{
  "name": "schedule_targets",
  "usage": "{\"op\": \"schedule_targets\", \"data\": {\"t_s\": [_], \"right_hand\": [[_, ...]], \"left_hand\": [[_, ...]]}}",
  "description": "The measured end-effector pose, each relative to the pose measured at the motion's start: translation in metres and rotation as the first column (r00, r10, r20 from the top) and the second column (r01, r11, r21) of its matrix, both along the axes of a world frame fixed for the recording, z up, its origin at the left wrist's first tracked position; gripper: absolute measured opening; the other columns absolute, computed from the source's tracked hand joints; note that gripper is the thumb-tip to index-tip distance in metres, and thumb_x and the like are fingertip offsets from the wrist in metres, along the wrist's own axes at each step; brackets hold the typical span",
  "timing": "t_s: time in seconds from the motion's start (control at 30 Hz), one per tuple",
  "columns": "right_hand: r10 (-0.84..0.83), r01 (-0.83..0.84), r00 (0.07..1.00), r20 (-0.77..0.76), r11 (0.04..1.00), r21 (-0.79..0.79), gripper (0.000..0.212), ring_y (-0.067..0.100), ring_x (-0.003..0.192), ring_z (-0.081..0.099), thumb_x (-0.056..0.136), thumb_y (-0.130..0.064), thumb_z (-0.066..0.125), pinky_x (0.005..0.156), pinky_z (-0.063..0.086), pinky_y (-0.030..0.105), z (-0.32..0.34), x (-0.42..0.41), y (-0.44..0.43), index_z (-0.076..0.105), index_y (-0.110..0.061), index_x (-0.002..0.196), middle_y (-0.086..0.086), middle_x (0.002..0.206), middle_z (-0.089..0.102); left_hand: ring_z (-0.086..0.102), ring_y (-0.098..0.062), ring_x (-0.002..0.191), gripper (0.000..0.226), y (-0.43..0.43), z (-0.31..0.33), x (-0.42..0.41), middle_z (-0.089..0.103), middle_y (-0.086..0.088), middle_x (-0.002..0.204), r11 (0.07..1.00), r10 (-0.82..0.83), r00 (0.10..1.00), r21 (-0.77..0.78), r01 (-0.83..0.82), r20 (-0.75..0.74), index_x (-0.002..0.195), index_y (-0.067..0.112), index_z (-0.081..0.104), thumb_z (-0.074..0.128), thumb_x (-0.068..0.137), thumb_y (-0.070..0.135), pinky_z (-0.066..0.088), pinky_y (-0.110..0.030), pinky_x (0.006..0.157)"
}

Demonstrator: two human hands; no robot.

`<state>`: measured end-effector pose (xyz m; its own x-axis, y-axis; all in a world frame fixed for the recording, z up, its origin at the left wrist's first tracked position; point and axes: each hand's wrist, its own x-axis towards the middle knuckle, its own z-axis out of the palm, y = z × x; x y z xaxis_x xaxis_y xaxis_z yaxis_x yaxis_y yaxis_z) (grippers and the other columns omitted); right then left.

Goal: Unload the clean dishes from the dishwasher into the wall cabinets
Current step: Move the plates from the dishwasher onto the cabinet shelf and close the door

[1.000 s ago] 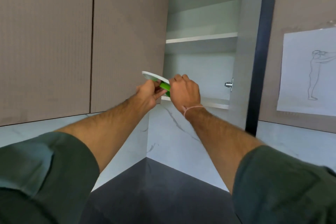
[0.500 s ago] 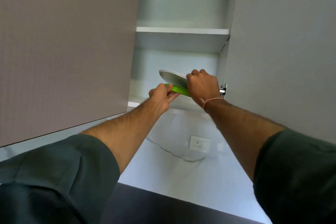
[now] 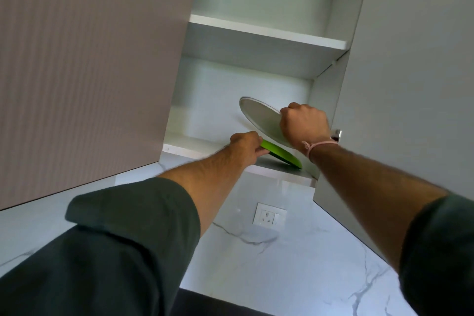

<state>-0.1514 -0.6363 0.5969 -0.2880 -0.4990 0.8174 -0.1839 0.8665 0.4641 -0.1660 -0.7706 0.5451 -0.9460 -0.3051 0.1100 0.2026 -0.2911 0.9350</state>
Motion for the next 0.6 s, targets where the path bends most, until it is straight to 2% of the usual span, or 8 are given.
{"op": "schedule_targets", "data": {"t_s": [0.03, 0.13, 0.23, 0.3, 0.37, 0.4, 0.47, 0.6], "right_hand": [[-0.003, 0.003, 1.0, 0.0, 1.0, 0.014, 0.026, 0.03, 0.081, 0.062, 0.098, -0.02, 0.042, 0.06, 0.037, 0.03, 0.0, -0.005, -0.003, 0.066, -0.012, 0.104, 0.009, 0.094, 0.064], [-0.022, 0.022, 1.0, 0.01, 0.998, 0.057, 0.027, 0.03, 0.084, 0.063, 0.098, -0.021, 0.041, 0.061, 0.038, 0.031, 0.002, -0.02, -0.009, 0.066, -0.013, 0.105, 0.009, 0.097, 0.064], [-0.033, 0.032, 0.999, 0.01, 0.996, 0.083, 0.028, 0.03, 0.085, 0.064, 0.098, -0.022, 0.04, 0.062, 0.039, 0.032, 0.004, -0.034, -0.014, 0.066, -0.013, 0.105, 0.008, 0.098, 0.065], [-0.046, 0.045, 0.999, 0.013, 0.995, 0.092, 0.028, 0.03, 0.086, 0.065, 0.098, -0.021, 0.04, 0.062, 0.041, 0.032, 0.006, -0.043, -0.017, 0.066, -0.014, 0.105, 0.008, 0.099, 0.065], [-0.053, 0.051, 0.998, 0.02, 0.994, 0.1, 0.027, 0.03, 0.087, 0.065, 0.098, -0.021, 0.041, 0.063, 0.041, 0.033, 0.006, -0.05, -0.018, 0.066, -0.015, 0.105, 0.007, 0.1, 0.065], [-0.056, 0.054, 0.998, 0.021, 0.993, 0.106, 0.027, 0.03, 0.088, 0.065, 0.098, -0.021, 0.042, 0.062, 0.04, 0.033, 0.006, -0.053, -0.02, 0.066, -0.015, 0.106, 0.007, 0.101, 0.065], [-0.059, 0.056, 0.998, 0.028, 0.992, 0.117, 0.027, 0.031, 0.092, 0.065, 0.097, -0.021, 0.042, 0.063, 0.039, 0.033, 0.006, -0.058, -0.024, 0.066, -0.015, 0.106, 0.007, 0.103, 0.065], [-0.046, 0.041, 0.998, 0.039, 0.989, 0.14, 0.027, 0.03, 0.094, 0.064, 0.098, -0.021, 0.042, 0.064, 0.038, 0.033, 0.001, -0.065, -0.035, 0.065, -0.015, 0.108, 0.007, 0.105, 0.065]], "left_hand": [[0.066, -0.017, 0.081, 0.012, -0.001, -0.003, -0.007, 0.063, -0.009, 0.096, 1.0, -0.02, 0.999, -0.021, 0.019, -0.035, 0.086, 0.005, 0.053, 0.053, 0.097, 0.002, 0.061, -0.03, 0.076], [0.063, -0.02, 0.084, 0.012, -0.005, -0.009, -0.025, 0.055, -0.011, 0.104, 0.996, -0.037, 0.995, -0.089, 0.029, -0.094, 0.104, 0.008, 0.048, 0.047, 0.097, -0.002, 0.062, -0.033, 0.077], [0.067, -0.02, 0.084, 0.013, -0.002, -0.005, -0.047, 0.061, -0.008, 0.102, 0.969, 0.017, 1.0, -0.247, -0.015, 0.005, 0.107, 0.001, 0.052, 0.052, 0.098, 0.009, 0.062, -0.033, 0.078], [0.068, -0.018, 0.071, 0.024, -0.003, -0.003, -0.058, 0.068, -0.007, 0.091, 0.896, 0.15, 0.984, -0.434, -0.093, 0.099, 0.111, 0.003, 0.06, 0.063, 0.095, 0.02, 0.06, -0.027, 0.065], [0.06, -0.016, 0.061, 0.026, -0.003, -0.002, -0.065, 0.068, -0.01, 0.087, 0.794, 0.245, 0.966, -0.588, -0.156, 0.075, 0.112, 0.004, 0.062, 0.067, 0.092, 0.021, 0.048, -0.022, 0.046], [0.059, -0.017, 0.063, 0.026, -0.003, -0.002, -0.069, 0.068, -0.009, 0.088, 0.751, 0.255, 0.965, -0.641, -0.156, 0.065, 0.112, 0.004, 0.063, 0.066, 0.092, 0.021, 0.047, -0.021, 0.045], [0.059, -0.017, 0.065, 0.019, -0.006, -0.004, -0.076, 0.065, -0.006, 0.079, 0.68, 0.293, 0.952, -0.719, -0.144, 0.086, 0.101, 0.007, 0.064, 0.068, 0.09, 0.022, 0.051, -0.023, 0.053], [0.058, -0.016, 0.062, 0.015, -0.009, -0.003, -0.079, 0.062, -0.003, 0.074, 0.605, 0.316, 0.946, -0.783, -0.145, 0.07, 0.091, 0.012, 0.06, 0.067, 0.087, 0.025, 0.048, -0.023, 0.052]]}}
